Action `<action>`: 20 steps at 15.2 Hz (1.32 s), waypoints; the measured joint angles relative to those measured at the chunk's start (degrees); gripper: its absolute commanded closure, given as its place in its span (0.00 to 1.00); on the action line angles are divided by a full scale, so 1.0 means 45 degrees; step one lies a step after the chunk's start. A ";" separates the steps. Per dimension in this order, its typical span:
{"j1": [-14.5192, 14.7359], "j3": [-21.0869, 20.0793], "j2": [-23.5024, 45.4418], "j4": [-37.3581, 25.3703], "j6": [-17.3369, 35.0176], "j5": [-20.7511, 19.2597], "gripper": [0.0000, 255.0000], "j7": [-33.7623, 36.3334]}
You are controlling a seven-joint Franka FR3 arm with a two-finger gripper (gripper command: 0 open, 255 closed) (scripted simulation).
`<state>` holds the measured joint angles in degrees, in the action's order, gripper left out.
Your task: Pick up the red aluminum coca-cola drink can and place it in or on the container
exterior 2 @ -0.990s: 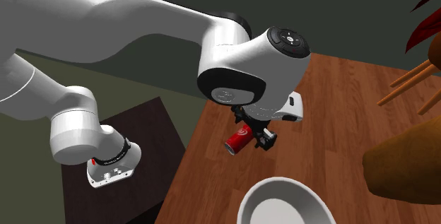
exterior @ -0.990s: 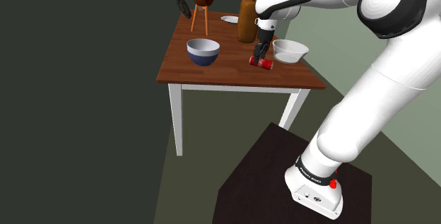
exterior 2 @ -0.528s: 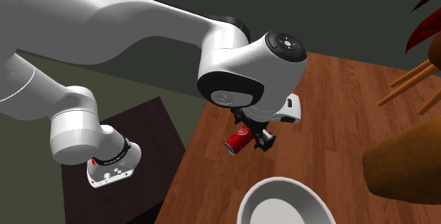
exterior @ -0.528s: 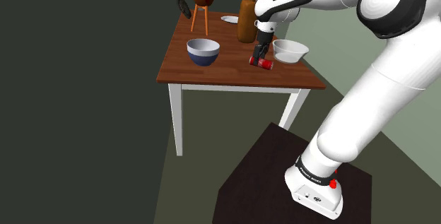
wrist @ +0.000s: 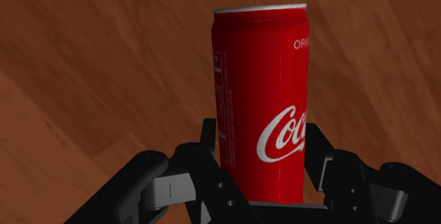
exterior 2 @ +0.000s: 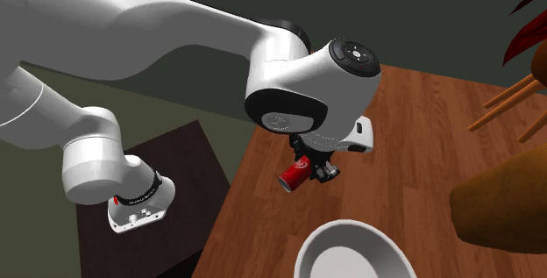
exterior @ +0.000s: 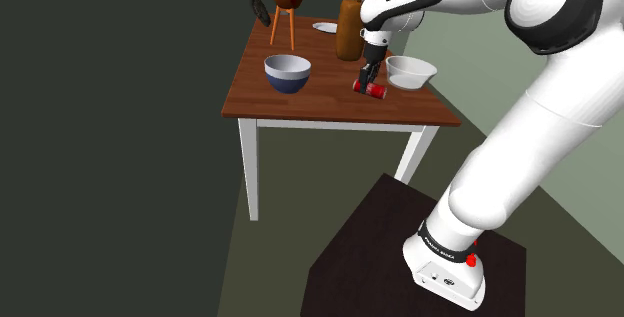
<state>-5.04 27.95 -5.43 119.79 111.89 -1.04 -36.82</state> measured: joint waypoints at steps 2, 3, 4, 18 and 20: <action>0.0000 0.0000 0.0000 0.0000 0.0000 0.0000 1.00 0.0000; 0.0000 0.0000 0.0001 -0.0001 0.0000 0.0000 1.00 0.0000; 0.0002 -0.0004 -0.0012 -0.0062 -0.0075 -0.0006 1.00 0.0008; 0.0035 -0.0118 -0.0480 -0.1935 -0.2359 -0.0191 1.00 0.0183; 0.0068 -0.0153 -0.0439 -0.2340 -0.2725 -0.0163 1.00 0.0231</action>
<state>-4.74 27.26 -7.40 109.26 99.63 -1.77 -35.78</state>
